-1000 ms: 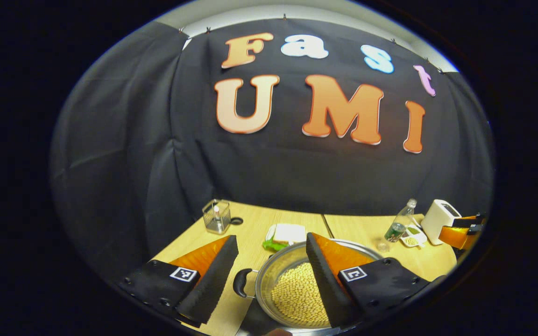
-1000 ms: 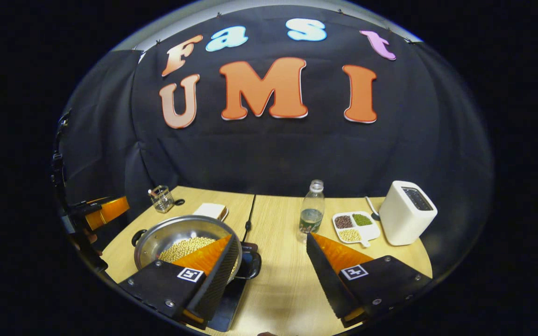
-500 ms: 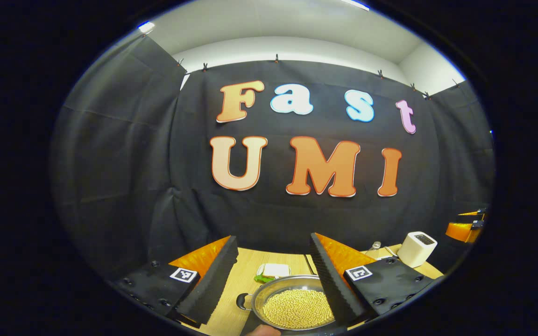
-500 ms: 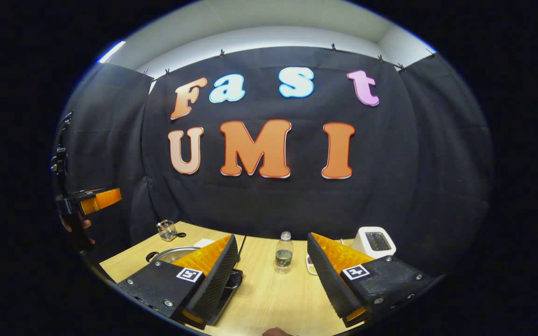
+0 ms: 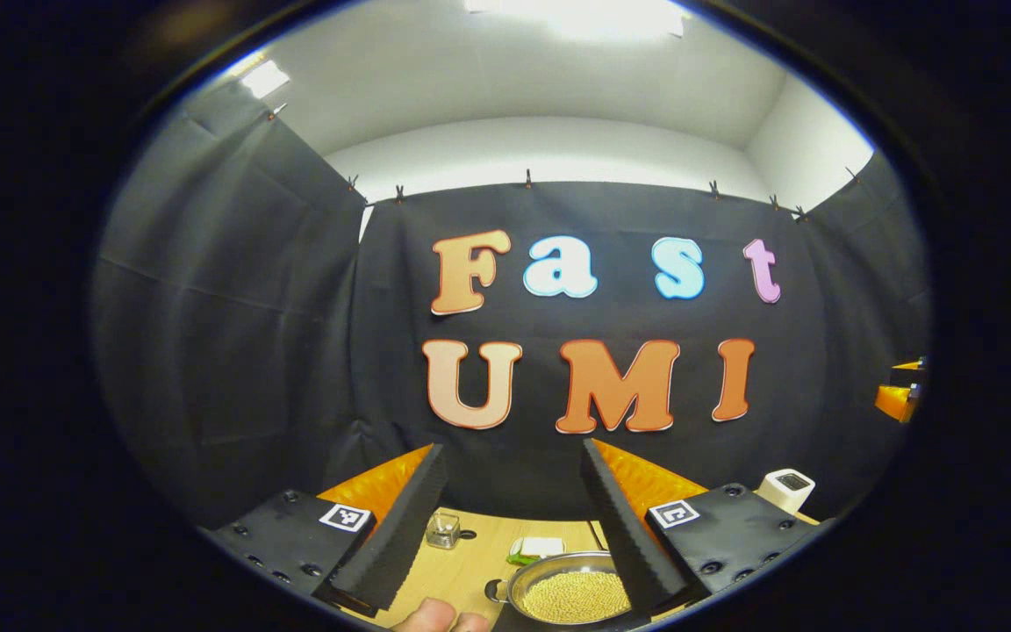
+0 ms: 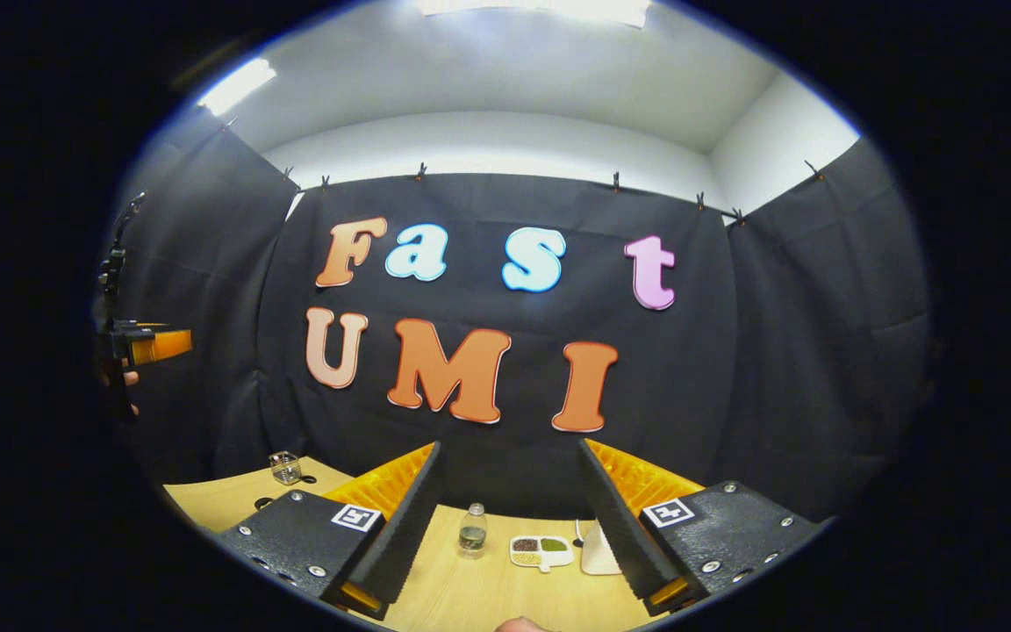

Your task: First push the handle of the pot to place it horizontally, then grasp the pot with both hands and set it on the induction cooktop.

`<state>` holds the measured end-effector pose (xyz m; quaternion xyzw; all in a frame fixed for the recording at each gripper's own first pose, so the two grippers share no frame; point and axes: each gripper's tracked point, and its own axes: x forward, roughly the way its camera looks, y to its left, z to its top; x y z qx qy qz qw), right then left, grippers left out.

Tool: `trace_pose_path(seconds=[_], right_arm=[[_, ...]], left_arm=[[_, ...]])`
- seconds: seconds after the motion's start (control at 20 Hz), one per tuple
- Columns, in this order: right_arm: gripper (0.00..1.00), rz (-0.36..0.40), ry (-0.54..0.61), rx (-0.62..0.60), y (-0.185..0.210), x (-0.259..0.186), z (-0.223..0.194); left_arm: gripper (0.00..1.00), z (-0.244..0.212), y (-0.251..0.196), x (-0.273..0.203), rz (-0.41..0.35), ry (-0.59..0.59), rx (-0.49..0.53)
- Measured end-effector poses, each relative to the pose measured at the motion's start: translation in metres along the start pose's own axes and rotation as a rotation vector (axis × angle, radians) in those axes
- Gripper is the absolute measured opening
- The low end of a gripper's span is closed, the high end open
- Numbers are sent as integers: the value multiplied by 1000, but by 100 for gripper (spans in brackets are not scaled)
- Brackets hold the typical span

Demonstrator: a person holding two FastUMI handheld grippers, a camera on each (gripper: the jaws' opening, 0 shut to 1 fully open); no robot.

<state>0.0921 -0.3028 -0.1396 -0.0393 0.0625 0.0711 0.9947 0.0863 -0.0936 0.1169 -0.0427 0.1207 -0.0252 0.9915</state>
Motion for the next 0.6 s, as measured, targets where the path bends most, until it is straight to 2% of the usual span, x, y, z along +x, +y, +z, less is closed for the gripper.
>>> trace_pose_path(seconds=[0.1,0.15,0.2,0.25,0.35,0.4,0.45,0.6], right_arm=[[93,-8,-43,19,-11,-9,20],[98,-15,-61,32,-15,-14,27],[98,-15,-86,48,-19,-16,34],[93,-11,-124,62,-19,-19,43],[93,-11,-175,69,-23,-23,57],[97,-17,-181,66,-27,-25,59],[93,-22,-177,59,-28,-27,58],[93,-16,-172,50,-24,-34,62]], left_arm=[[100,27,2,-11,7,-44,2],[100,37,2,-17,13,-66,-2],[100,40,0,-21,14,-73,1],[100,42,-2,-26,14,-79,3],[99,53,-12,-36,2,-102,1],[99,57,-12,-40,4,-115,7],[99,61,-14,-43,5,-128,16],[98,77,-16,-53,12,-175,33]])
